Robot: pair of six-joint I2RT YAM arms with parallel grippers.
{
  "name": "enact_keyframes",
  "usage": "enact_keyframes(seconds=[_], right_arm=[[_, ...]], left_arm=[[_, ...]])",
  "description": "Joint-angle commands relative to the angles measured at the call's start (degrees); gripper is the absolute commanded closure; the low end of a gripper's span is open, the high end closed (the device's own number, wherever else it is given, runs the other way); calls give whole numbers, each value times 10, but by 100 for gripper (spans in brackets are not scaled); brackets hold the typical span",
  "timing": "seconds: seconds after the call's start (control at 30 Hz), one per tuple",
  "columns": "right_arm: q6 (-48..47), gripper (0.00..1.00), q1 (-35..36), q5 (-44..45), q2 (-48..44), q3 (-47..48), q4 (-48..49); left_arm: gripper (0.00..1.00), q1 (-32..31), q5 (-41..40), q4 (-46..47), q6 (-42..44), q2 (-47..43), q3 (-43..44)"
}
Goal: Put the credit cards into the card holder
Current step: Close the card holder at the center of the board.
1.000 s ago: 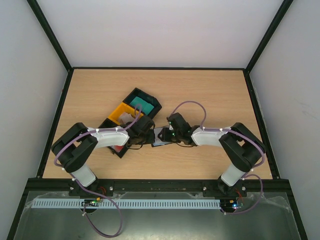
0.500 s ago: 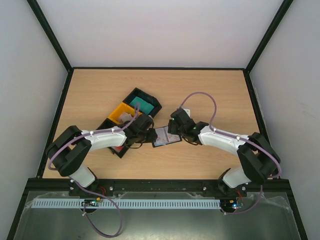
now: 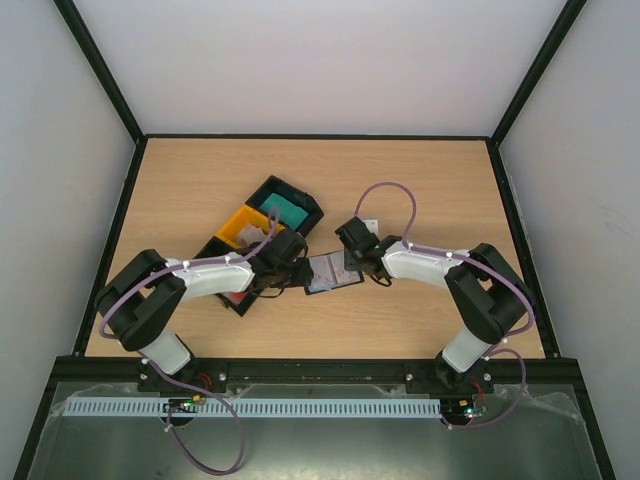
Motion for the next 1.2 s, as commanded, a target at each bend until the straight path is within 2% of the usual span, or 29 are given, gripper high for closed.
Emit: enact_keyframes(seconds=[0.0, 0.13, 0.3, 0.33, 0.4, 0.57, 0.87, 1.17], right_arm=[[-10, 45, 0, 41, 8, 20, -40], [2, 67, 0, 70, 12, 23, -64], [4, 95, -1, 57, 9, 23, -65], [4, 98, 0, 54, 5, 25, -65], [4, 98, 0, 46, -8, 28, -66], [16, 98, 0, 28, -55, 33, -79], [20, 98, 0, -24, -98, 45, -88], [54, 98, 0, -158, -146, -3, 17]], left_arm=[[54, 3, -2, -8, -3, 6, 1], [54, 4, 0, -10, -2, 13, 6], [54, 4, 2, -10, -2, 20, 10], [54, 4, 1, -10, -2, 20, 10], [55, 4, -5, -14, -4, 21, 10], [74, 3, -83, -83, -32, 28, 17], [86, 2, -9, -10, -17, 47, -5], [89, 3, 40, 52, -11, 114, 34]])
